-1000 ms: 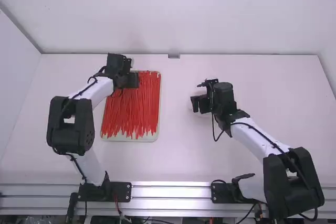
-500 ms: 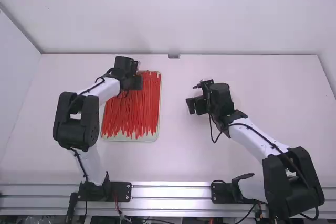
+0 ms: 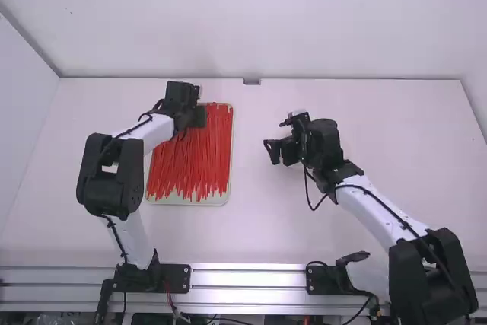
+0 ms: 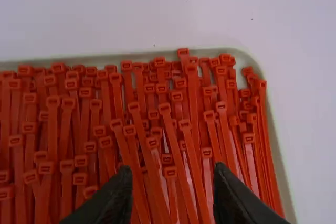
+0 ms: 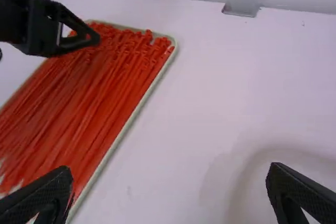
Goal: Fasten the cable tie
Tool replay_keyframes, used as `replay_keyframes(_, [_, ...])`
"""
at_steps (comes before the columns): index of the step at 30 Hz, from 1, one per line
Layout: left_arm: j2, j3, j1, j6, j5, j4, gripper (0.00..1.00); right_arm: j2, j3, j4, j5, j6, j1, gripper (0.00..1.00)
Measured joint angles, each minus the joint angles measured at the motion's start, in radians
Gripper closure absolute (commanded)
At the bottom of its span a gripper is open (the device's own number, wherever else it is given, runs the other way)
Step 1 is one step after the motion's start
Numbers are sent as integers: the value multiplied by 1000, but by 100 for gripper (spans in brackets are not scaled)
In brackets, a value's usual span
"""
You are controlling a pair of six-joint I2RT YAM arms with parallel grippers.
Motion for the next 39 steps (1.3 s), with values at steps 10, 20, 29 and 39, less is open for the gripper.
replay_keyframes(10, [6,-45,0,0,27,72,63,-36,0,-3,-10,1,0,2])
replay_keyframes(20, [87,-48,0,-8,33,86,69,-36,0,-12,-10,3,0,2])
replay_keyframes(29, [87,-50,0,-8,26,124,69,-37,0,-22,-9,0,0,2])
replay_keyframes(39, [87,-74,-3,4,25,137,60,-37,0,-22,-9,-1,0,2])
